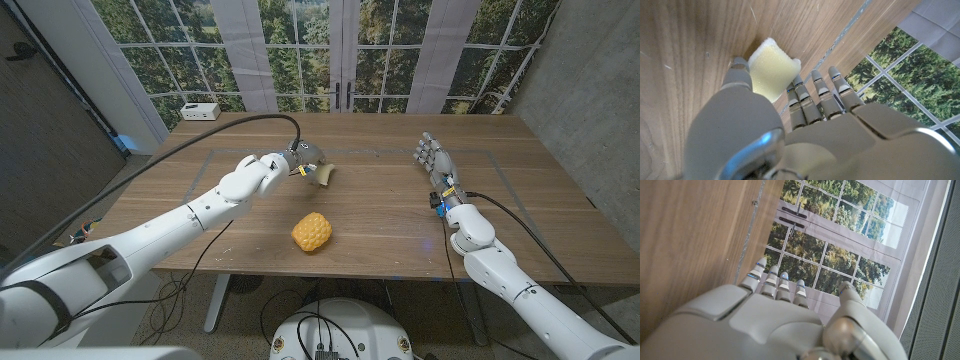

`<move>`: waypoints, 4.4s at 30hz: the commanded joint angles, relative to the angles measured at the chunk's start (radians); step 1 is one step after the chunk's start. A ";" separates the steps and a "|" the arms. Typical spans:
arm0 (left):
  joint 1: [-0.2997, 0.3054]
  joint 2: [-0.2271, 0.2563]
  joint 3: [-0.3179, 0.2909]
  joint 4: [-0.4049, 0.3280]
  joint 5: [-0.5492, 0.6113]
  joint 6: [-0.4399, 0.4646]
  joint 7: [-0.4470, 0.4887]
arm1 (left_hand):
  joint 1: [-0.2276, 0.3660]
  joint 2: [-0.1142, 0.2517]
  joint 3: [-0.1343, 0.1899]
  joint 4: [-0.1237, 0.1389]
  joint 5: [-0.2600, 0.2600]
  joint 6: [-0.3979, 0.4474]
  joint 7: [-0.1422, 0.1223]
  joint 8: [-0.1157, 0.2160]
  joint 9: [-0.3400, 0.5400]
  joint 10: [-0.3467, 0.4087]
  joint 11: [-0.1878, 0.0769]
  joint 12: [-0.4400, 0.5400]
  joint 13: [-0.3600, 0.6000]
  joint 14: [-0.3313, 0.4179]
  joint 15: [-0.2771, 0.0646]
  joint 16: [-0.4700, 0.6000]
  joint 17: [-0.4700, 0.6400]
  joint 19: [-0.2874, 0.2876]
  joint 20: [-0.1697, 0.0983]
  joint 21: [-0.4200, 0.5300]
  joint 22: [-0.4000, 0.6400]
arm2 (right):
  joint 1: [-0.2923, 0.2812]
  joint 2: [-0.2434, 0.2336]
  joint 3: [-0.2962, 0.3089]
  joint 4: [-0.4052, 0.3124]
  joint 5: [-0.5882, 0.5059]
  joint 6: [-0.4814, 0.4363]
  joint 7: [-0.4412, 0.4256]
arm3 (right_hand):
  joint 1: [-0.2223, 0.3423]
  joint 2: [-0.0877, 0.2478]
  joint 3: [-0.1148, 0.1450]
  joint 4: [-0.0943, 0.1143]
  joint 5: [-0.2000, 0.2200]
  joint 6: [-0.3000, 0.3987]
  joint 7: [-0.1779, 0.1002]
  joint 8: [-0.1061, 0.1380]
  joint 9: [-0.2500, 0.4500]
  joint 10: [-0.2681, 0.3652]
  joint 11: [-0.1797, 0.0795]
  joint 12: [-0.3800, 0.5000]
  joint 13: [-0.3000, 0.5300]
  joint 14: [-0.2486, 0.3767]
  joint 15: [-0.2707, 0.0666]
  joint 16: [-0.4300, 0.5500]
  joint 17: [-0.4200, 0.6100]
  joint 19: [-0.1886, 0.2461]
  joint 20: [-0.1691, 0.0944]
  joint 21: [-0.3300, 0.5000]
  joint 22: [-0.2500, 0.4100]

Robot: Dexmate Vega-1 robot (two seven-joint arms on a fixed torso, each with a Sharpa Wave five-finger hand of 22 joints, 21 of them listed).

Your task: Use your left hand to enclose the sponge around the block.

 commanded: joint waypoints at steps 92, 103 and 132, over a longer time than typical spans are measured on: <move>-0.018 -0.078 0.159 -0.079 0.324 0.367 -0.191 | -0.142 0.013 -0.103 0.050 0.022 0.024 0.000 0.006 -0.008 0.115 0.035 0.058 -0.043 0.071 -0.038 0.042 0.001 0.056 0.090 -0.028 0.010 | -0.002 -0.008 0.010 0.006 -0.009 0.008 0.005 | -0.026 -0.012 0.000 0.006 0.009 0.014 -0.005 0.003 0.004 0.035 0.011 0.003 0.007 0.049 -0.004 0.004 0.004 0.016 0.016 0.005 0.004; -0.007 -0.161 0.139 -0.011 0.580 0.338 -0.463 | -0.205 -0.003 -0.138 0.076 0.008 -0.024 -0.011 -0.019 -0.006 0.116 0.057 0.034 -0.041 0.113 -0.038 0.035 -0.001 0.126 0.096 -0.007 0.011 | -0.006 -0.012 0.013 -0.005 -0.013 0.011 -0.001 | -0.026 -0.011 0.001 0.006 0.010 0.013 -0.006 0.002 0.004 0.035 0.009 0.002 0.007 0.051 -0.004 0.004 0.003 0.019 0.016 0.005 0.004; 0.039 -0.224 0.123 0.118 0.601 0.297 -0.505 | 0.158 0.083 -0.002 -0.070 -0.020 0.296 0.056 0.030 0.003 0.442 -0.028 0.083 -0.052 0.389 -0.171 0.045 -0.005 0.302 -0.038 0.053 0.014 | -0.047 -0.041 0.031 -0.058 -0.034 -0.007 -0.030 | -0.027 -0.012 0.003 0.004 0.011 0.013 -0.006 0.002 0.004 0.038 0.010 0.001 0.007 0.055 -0.005 0.002 0.002 0.020 0.017 0.005 0.004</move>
